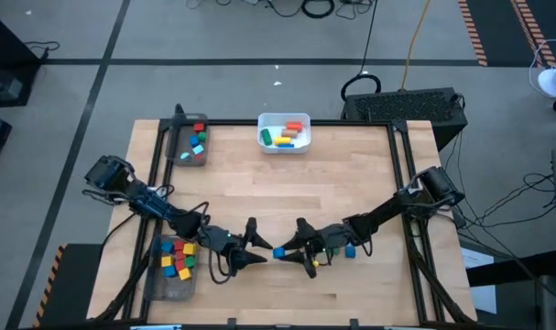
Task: Sort blocks by size
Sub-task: Put the dark blue semicircle block into the top black bin
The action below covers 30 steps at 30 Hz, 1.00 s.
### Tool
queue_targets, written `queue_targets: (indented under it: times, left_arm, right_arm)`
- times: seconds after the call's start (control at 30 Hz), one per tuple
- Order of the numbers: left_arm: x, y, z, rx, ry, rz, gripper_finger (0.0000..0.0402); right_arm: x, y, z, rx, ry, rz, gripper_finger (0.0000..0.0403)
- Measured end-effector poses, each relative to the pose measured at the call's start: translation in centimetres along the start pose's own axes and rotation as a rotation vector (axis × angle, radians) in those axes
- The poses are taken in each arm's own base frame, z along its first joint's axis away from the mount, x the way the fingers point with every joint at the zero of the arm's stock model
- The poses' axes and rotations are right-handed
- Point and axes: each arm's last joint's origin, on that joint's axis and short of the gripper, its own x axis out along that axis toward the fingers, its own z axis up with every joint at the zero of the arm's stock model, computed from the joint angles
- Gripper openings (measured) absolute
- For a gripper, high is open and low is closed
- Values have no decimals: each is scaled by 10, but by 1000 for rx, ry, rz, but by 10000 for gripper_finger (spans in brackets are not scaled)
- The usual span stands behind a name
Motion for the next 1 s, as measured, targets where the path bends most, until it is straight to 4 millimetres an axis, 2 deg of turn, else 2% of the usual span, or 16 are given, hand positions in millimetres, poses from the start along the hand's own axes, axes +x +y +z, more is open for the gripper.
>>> queue_targets:
  times: [0.37,1.0]
  left_arm:
    - [5,15,-1,52,9,44,223]
    - [7,25,-8,51,20,56,222]
  right_arm:
    - [1,-11,11,41,-56,-16,120]
    - [2,-24,26,41,-125,-8,120]
